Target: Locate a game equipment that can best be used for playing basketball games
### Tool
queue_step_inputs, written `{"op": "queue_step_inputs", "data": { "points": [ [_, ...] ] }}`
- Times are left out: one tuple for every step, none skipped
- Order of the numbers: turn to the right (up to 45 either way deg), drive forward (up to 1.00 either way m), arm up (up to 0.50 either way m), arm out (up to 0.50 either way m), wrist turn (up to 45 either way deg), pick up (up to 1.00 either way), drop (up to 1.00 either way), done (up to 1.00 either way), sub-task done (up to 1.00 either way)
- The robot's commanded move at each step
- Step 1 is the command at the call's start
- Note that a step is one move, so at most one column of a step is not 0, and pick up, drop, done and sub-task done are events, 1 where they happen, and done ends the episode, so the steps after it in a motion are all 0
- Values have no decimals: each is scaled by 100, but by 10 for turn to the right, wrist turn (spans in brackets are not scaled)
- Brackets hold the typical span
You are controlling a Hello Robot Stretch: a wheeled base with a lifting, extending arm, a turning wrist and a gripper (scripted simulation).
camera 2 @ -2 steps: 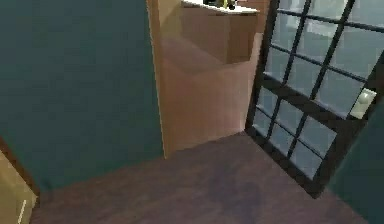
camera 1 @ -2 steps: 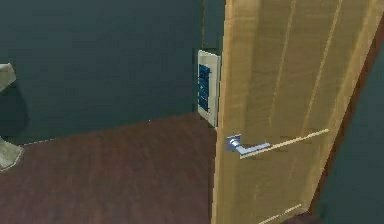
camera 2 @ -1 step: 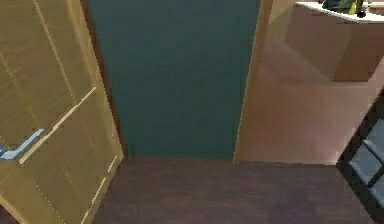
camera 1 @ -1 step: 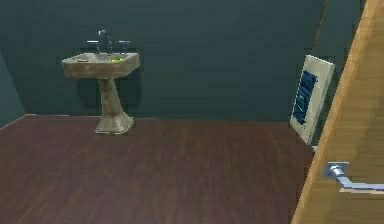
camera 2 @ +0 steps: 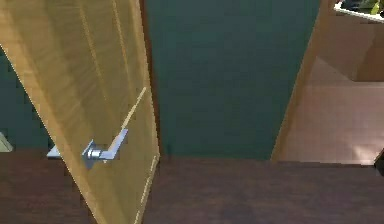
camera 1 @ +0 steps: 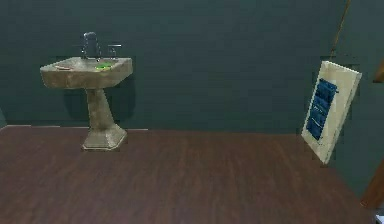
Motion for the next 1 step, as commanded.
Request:
{"op": "queue_step_inputs", "data": {
  "points": [
    [0, 70, 0, 0, 0, 0, 0, 0, 0]
  ]
}}
